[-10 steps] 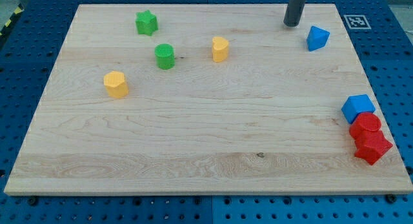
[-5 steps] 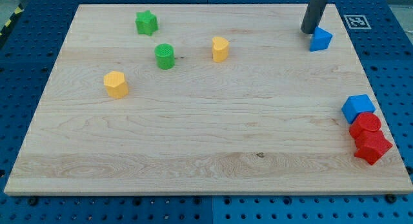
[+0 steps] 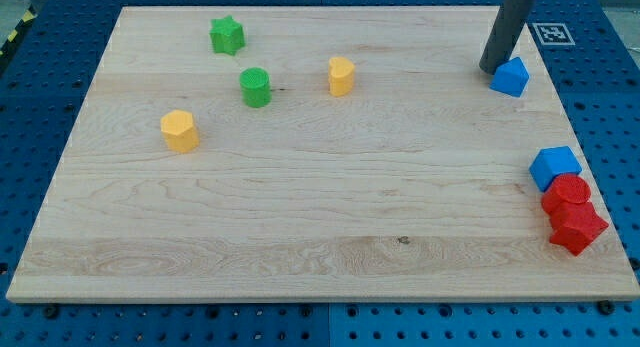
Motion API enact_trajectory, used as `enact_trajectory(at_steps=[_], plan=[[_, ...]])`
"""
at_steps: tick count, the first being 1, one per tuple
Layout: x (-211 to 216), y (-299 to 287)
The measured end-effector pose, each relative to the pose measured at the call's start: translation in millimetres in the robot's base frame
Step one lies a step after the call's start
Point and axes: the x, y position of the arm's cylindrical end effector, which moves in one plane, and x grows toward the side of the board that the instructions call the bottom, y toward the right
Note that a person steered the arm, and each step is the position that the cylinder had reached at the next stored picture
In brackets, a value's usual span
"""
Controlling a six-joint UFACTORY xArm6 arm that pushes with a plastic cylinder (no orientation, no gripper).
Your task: Push the blue triangle towards the blue cube
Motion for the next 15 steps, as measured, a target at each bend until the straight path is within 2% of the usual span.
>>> enact_trajectory(at_steps=[3, 4, 13, 15], plan=[[3, 32], [24, 33], [45, 55], [64, 58]])
